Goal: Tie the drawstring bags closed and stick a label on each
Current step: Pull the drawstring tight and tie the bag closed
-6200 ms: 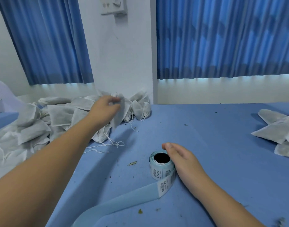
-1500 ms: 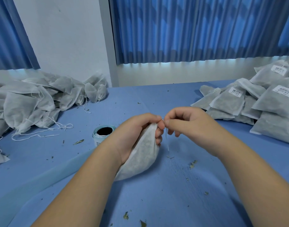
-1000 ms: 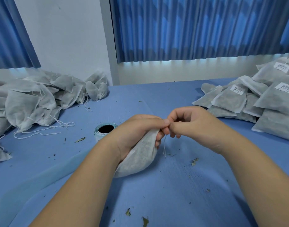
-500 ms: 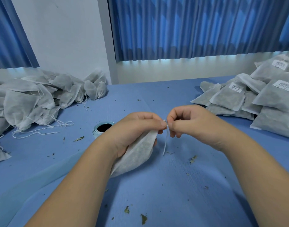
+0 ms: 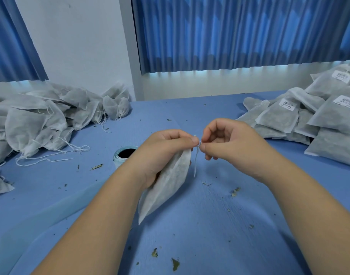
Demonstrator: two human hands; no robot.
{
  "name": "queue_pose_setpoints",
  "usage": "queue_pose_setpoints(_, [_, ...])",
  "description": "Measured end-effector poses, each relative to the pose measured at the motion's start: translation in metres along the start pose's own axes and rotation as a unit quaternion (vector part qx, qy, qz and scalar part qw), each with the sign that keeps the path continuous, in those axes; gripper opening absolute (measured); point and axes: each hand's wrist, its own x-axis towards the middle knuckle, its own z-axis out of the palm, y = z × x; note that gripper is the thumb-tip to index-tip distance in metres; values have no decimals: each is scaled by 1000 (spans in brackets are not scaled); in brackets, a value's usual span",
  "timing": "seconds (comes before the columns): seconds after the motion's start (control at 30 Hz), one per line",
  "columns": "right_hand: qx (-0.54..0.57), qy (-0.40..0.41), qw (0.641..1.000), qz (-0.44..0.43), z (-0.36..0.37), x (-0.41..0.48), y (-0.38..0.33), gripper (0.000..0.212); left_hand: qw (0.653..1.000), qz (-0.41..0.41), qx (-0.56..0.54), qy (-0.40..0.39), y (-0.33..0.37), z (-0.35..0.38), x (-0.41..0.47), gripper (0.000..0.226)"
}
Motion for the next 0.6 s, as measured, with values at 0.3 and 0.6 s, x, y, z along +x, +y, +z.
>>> queue_pose_setpoints(0.3, [-25, 6, 1000, 16, 3, 1, 0, 22, 997, 26, 67, 41, -5, 3, 3, 16])
queue_pose_setpoints(0.6, [-163, 28, 986, 14, 5, 1, 11, 25, 978, 68, 191, 58, -8, 8, 1, 16])
